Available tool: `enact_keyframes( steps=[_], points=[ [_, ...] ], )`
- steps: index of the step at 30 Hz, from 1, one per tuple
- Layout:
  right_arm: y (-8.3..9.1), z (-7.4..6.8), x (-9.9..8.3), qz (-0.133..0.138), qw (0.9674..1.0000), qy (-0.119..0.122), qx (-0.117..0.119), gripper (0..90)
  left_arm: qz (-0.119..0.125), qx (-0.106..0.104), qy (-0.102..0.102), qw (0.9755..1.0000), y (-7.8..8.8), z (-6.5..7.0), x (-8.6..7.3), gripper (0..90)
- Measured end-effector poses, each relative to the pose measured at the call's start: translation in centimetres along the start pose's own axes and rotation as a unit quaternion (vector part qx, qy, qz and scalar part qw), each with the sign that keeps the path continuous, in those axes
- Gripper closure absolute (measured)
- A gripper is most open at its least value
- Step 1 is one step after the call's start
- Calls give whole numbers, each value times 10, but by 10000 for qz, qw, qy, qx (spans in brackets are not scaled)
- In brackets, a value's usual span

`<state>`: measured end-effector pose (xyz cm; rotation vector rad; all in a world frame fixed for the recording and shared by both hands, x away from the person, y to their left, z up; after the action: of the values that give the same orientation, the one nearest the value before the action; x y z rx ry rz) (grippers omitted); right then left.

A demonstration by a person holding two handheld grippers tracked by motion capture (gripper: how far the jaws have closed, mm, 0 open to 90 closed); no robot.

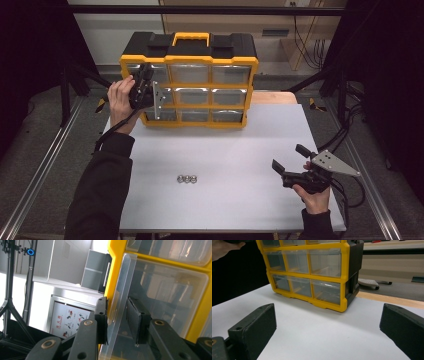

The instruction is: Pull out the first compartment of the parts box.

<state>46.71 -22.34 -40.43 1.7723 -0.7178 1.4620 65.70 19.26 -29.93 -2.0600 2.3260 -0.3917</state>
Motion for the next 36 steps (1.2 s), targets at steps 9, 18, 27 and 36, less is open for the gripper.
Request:
enact_keyframes(
  steps=[9,18,27,36],
  points=[
    [0,0,1,22,10000,-22,-5,13,48,111,-94,9999,-1,1,1,742],
    [1,0,1,28,10000,-33,8,13,-5,187,-154,9997,-1,2,2,759],
    [1,0,1,25,10000,-18,15,12,42,345,-161,9993,0,6,2,767],
    [1,0,1,20,10000,-44,2,12,29,455,-348,9984,4,7,3,794]
  ],
)
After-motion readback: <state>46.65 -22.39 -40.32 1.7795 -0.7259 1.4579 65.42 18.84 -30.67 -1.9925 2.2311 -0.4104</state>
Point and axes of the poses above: each handheld gripper's, and its own axes: y roughly backward along the jaws, x roughly out of its top, z roughly to its right, the point moved 7 cm from there along -y, roughly forward along the jaws, and after that the axes turned 3 degrees about x, right-handed, at the moved point
